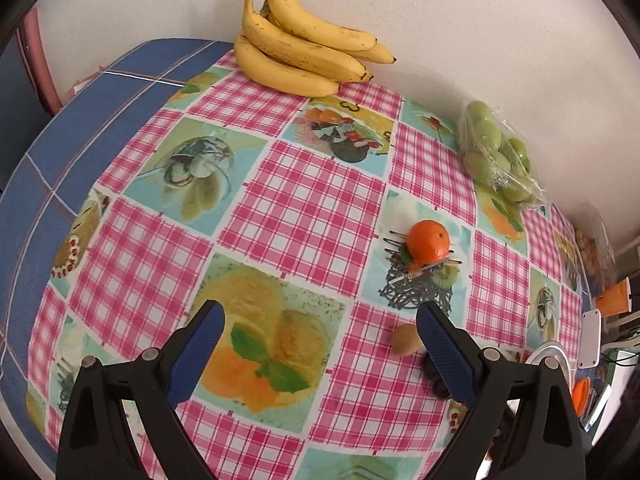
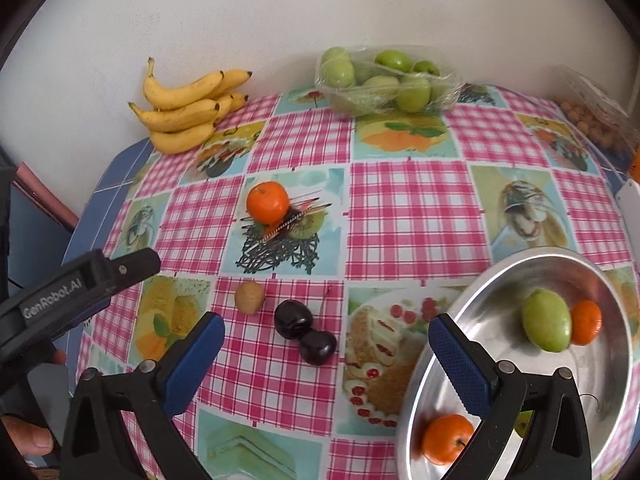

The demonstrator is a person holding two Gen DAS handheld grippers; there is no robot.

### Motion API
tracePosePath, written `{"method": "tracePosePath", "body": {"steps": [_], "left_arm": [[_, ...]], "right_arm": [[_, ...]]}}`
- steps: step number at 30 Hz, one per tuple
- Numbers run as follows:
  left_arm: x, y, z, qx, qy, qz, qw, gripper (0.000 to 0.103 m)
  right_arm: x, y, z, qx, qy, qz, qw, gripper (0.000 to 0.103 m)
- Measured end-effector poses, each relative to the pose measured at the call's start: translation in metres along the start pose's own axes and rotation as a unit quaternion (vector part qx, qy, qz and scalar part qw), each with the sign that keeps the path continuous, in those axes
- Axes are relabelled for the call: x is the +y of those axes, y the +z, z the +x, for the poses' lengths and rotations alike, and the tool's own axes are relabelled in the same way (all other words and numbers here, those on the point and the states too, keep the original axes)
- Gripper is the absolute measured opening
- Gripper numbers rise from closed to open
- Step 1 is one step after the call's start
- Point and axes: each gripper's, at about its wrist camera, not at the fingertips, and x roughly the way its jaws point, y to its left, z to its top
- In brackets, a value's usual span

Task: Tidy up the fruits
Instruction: 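Grasp the kiwi with the left tool while the right tool grasps a dark cherry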

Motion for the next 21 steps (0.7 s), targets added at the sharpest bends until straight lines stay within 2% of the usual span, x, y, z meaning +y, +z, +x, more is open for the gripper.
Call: {"method": "tracePosePath", "body": {"steps": [4,5,7,10,14,17,18,19,21], "left_arm": [[-0.008,0.002,0.013,0.025,-0.003,0.02,0.9995,0.097],[-0.011,0.001,0.018,0.034,0.0,0.023,0.9991,0.097],[-0.011,0.0,0.025,0.053,-0.001,0.013,0.9985,0.097],[-0.01,-0.001,0.034,0.073,-0.028,-0.003,0.997,0.095],[-0.017,-0.002,0.046,0.091,-0.048,0.006,0.9947,0.081],[-0.022,-0.003,0.054,0.111,-0.068,0.005,0.9915,0.078],[-0.024,-0.002,0.056,0.115,-0.072,0.006,0.9908,0.075],[-0.027,-0.002,0.058,0.117,-0.075,0.01,0.9903,0.068],[-0.032,-0.003,0.061,0.123,-0.08,0.021,0.989,0.061]], "right_arm": [[0.004,0.004,0.015,0.016,0.009,-0.001,1.0,0.1],[0.007,0.005,0.019,0.02,0.009,-0.005,1.0,0.096],[0.011,0.005,0.026,0.026,0.008,-0.014,1.0,0.089],[0.015,0.006,0.036,0.04,0.011,-0.019,0.999,0.084],[0.019,0.007,0.045,0.051,0.009,-0.027,0.998,0.066],[0.019,0.007,0.05,0.055,0.002,-0.03,0.998,0.06],[0.019,0.007,0.051,0.056,0.001,-0.031,0.998,0.055],[0.019,0.007,0.052,0.058,0.001,-0.032,0.998,0.053],[0.018,0.008,0.054,0.06,0.001,-0.031,0.998,0.05]]}}
